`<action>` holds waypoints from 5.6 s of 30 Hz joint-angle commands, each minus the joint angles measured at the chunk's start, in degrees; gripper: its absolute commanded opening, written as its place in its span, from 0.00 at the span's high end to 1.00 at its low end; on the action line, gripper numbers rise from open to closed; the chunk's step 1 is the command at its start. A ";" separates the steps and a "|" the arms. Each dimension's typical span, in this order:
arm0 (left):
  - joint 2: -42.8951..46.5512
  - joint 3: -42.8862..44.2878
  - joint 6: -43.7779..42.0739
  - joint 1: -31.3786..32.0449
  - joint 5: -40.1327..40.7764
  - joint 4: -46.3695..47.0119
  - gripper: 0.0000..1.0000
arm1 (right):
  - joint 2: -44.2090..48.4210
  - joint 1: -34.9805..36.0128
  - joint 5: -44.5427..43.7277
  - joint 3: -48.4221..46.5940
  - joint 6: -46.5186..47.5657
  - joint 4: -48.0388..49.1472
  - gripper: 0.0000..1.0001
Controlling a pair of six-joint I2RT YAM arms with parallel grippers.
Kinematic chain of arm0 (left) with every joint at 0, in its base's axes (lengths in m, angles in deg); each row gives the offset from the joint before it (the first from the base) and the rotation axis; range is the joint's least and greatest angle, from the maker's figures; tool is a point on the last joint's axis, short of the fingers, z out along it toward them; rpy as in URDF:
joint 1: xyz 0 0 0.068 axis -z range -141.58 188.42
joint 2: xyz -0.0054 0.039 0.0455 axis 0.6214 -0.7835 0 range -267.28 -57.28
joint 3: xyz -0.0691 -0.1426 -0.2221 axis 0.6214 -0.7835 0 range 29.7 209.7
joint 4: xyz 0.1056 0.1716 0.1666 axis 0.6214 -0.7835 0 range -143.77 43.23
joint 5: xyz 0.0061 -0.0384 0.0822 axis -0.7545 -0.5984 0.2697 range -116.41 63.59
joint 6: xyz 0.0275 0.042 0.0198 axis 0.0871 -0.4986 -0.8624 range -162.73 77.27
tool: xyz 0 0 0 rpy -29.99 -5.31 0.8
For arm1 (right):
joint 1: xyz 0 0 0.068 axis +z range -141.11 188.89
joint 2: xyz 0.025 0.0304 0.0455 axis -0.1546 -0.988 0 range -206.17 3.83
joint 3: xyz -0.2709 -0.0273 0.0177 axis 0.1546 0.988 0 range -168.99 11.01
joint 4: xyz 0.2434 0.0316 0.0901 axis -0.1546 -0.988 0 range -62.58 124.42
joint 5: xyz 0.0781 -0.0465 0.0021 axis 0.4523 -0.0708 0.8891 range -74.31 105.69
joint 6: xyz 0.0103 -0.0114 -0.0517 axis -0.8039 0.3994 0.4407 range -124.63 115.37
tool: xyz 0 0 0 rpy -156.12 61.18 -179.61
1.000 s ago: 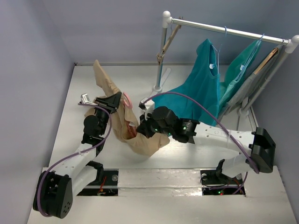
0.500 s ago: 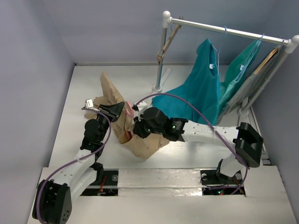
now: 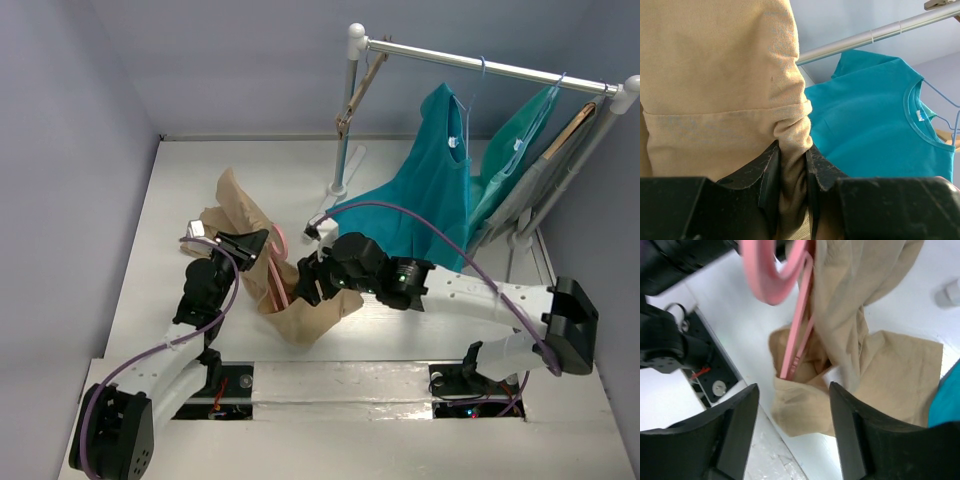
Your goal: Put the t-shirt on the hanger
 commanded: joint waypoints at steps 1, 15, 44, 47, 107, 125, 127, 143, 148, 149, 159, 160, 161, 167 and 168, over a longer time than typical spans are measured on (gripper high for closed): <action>0.14 0.81 -0.22 -0.19 0.60 3.40 1.00 | 3.67 0.44 0.18 0.51 0.87 4.06 0.32; 0.40 0.98 -0.48 -0.19 0.07 2.88 1.00 | -5.29 0.44 -12.03 -9.51 4.03 14.62 0.33; -6.62 22.43 -16.48 -9.93 10.55 -17.78 0.38 | -5.12 0.44 -19.07 -5.39 5.17 15.77 1.00; -8.56 22.25 -15.42 -11.53 8.68 -15.93 0.40 | -4.24 0.44 -18.54 -4.68 5.00 15.68 1.00; -27.02 48.96 -17.53 -14.69 21.26 -15.40 1.00 | 15.27 0.44 -16.86 -6.59 8.07 1.01 1.00; -19.20 49.06 -18.41 -14.69 21.51 -19.62 1.00 | 13.60 0.44 -18.54 -33.32 11.41 -21.58 1.00; -18.41 48.88 -18.76 -14.69 21.96 -19.89 1.00 | 14.39 0.44 -17.67 -32.90 11.42 -22.03 1.00; 4.96 26.84 -24.13 21.85 35.40 -20.94 0.52 | 6.93 -0.17 -22.06 -33.07 12.73 -26.51 1.00; 10.59 17.52 -16.49 30.39 30.76 -14.28 0.49 | 5.96 -1.76 -21.09 -32.72 12.29 -25.28 1.00; 10.34 16.81 -15.61 30.92 29.09 -12.35 0.46 | 5.78 -1.76 -20.83 -32.63 12.21 -25.11 1.00; 2.34 16.54 -9.27 32.15 25.12 0.23 0.43 | 5.25 -1.76 -20.13 -31.23 10.45 -24.84 1.00; 1.21 16.71 -9.18 32.15 25.21 0.85 0.43 | 5.25 -1.76 -20.04 -31.14 10.54 -24.75 1.00; 0.59 16.71 -9.01 32.15 25.30 1.47 0.43 | 5.25 -1.76 -19.95 -31.13 10.45 -24.75 1.00; -3.55 17.50 -7.69 32.15 25.39 4.81 0.45 | 5.25 -2.28 -18.63 -29.82 9.92 -23.79 1.00; -3.99 17.59 -7.51 32.15 25.30 5.33 0.45 | 5.34 -2.28 -18.19 -29.56 9.83 -23.53 1.00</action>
